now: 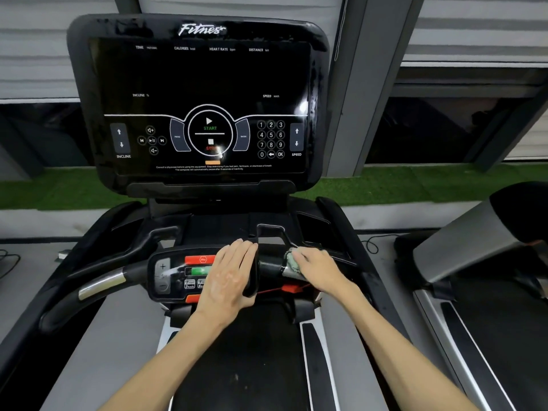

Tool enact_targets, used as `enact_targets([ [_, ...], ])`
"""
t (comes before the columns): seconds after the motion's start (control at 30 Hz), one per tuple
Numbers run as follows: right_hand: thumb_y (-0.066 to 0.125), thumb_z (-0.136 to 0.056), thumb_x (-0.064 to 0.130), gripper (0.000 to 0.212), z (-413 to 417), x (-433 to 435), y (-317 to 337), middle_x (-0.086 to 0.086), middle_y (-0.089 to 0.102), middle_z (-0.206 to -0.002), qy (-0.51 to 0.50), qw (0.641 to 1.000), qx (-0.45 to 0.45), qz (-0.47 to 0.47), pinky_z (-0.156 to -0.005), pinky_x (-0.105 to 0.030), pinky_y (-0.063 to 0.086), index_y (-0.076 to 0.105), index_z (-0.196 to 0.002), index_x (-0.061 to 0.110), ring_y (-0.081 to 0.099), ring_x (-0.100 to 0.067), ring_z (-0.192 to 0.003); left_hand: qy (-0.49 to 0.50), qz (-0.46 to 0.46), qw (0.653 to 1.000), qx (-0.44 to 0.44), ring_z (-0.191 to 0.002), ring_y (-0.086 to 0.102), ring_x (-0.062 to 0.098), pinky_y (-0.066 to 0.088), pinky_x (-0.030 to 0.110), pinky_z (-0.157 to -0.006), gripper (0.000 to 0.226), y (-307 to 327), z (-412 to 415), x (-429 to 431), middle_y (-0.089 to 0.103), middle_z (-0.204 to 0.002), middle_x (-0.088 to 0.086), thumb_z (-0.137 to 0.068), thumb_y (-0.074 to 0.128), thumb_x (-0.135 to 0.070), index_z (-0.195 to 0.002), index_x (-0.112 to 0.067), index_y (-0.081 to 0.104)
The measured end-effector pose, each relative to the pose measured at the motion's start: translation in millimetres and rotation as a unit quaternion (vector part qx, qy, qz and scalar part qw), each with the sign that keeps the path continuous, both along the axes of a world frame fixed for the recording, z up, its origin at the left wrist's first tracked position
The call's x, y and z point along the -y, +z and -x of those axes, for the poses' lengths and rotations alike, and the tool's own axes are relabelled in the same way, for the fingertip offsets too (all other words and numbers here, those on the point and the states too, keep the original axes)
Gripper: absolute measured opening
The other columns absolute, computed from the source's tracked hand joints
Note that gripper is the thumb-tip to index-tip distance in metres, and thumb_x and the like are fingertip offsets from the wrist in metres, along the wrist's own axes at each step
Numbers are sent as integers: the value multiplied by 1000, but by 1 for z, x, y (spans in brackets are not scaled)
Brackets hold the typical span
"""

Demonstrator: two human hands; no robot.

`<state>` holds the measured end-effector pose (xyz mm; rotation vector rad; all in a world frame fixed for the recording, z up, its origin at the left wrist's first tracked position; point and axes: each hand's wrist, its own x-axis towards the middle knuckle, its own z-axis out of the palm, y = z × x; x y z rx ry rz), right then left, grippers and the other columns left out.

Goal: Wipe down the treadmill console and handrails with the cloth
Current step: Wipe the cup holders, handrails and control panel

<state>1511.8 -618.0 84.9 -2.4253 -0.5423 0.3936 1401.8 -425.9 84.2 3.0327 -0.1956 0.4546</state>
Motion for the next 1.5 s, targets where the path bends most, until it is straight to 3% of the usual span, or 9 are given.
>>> enact_targets([
  [0.2, 45, -93, 27, 39, -1, -46, 27, 7, 45, -59, 65, 993, -76, -63, -59, -29, 33, 39, -55, 19, 42, -10, -59, 2, -9, 1000, 0, -126, 50, 30, 41, 45, -106, 97, 1, -3, -1, 55, -130, 13, -51, 88, -30, -134, -1, 48],
  [0.43, 44, -95, 34, 40, -23, -14, 17, -12, 68, -87, 40, 992, -117, 23, -83, -34, 45, 63, -78, 4, 62, -22, -88, 7, -10, 1000, -9, -125, 51, 30, 43, 45, -105, 96, 3, -2, 2, 55, -129, 13, -52, 87, -32, -134, -1, 49],
  [0.6, 48, -95, 16, 35, 11, -49, 29, 5, 51, -61, 80, 995, 8, -65, -63, -29, 34, 48, -59, 18, 47, -14, -64, 11, -15, 1000, -4, -122, 54, 32, 46, 47, -102, 99, 5, 0, 2, 58, -127, 15, -46, 90, -31, -132, 1, 51],
  [0.67, 53, -95, 15, 16, 28, -37, 10, 2, 68, -90, 107, 985, 91, -105, -78, -26, 45, 68, -91, 15, 60, -10, -85, 12, -18, 1000, -7, -122, 54, 32, 46, 47, -102, 100, 5, 0, 2, 58, -127, 15, -46, 90, -31, -132, 1, 51],
  [0.73, 62, -89, 10, 38, 34, -14, -12, -4, 62, -127, 135, 966, 203, -89, -102, -29, 43, 61, -126, 11, 56, -15, -117, 11, -18, 1000, -9, -123, 54, 32, 46, 47, -103, 100, 5, 1, 2, 57, -128, 15, -47, 91, -31, -133, 0, 49],
  [0.93, 76, -70, 3, 56, 44, -15, -41, -16, 60, -129, 99, 936, 331, -61, -101, -50, 45, 61, -124, 4, 57, -31, -119, 16, -19, 1000, -11, -126, 49, 31, 41, 46, -107, 98, 5, 1, 2, 53, -131, 13, -51, 89, -30, -135, -2, 46],
  [1.1, 69, -79, 2, 58, 36, -8, -33, -9, 52, -140, 158, 943, 269, -116, -113, -35, 31, 54, -134, 10, 46, -22, -132, 14, -21, 1000, -13, -127, 49, 32, 40, 46, -108, 100, 5, 0, 1, 53, -131, 15, -50, 91, -30, -135, -1, 46],
  [1.3, 59, -93, 6, 48, 28, 82, -54, 17, 56, -131, -7, 973, 94, -211, -104, -16, 38, 51, -135, 28, 54, -3, -121, 18, -30, 999, -17, -126, 48, 32, 39, 44, -109, 97, 3, 0, 4, 53, -129, 13, -52, 89, -31, -134, 0, 48],
  [1.5, 55, -87, 12, 45, 29, 42, -49, -1, 58, -133, 34, 968, 187, -164, -109, -32, 36, 57, -133, 13, 53, -17, -123, 23, -34, 999, -13, -126, 49, 33, 40, 46, -108, 98, 5, 0, 3, 53, -130, 15, -51, 90, -30, -134, 0, 48],
])
